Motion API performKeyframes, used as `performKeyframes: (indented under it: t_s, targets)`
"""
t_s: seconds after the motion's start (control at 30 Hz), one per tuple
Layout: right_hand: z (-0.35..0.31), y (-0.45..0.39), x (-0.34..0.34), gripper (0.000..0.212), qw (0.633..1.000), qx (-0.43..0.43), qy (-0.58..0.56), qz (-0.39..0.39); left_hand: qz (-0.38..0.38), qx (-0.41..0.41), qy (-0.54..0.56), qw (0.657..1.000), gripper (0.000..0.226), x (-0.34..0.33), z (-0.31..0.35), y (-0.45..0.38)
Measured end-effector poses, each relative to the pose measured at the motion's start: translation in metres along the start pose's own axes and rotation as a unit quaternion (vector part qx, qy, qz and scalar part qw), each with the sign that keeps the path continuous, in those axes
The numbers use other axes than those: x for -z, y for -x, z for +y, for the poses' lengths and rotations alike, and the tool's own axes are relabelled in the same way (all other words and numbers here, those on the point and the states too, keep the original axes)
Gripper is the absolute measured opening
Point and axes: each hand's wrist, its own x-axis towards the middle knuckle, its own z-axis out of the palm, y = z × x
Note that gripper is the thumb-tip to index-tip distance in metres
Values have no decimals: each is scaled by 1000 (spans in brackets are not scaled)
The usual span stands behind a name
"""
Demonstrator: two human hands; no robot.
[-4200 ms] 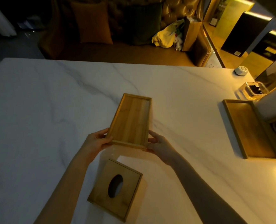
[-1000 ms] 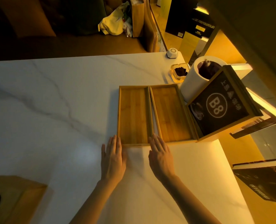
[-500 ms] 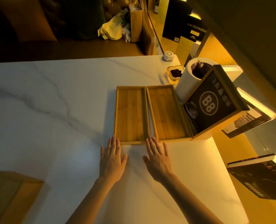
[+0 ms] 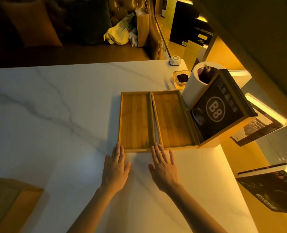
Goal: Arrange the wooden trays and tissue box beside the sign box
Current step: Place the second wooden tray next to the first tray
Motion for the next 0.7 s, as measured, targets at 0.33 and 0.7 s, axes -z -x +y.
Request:
performKeyframes:
  t_s: [0.33,0.7]
  targets:
    - [9,2,-3,62,1000,-6,-11,13,17,-20,35,999,62,-9,4,3]
    - [15,4,-4,62,999,-9,-25,19,20,-27,63,997,62,-12,11,6]
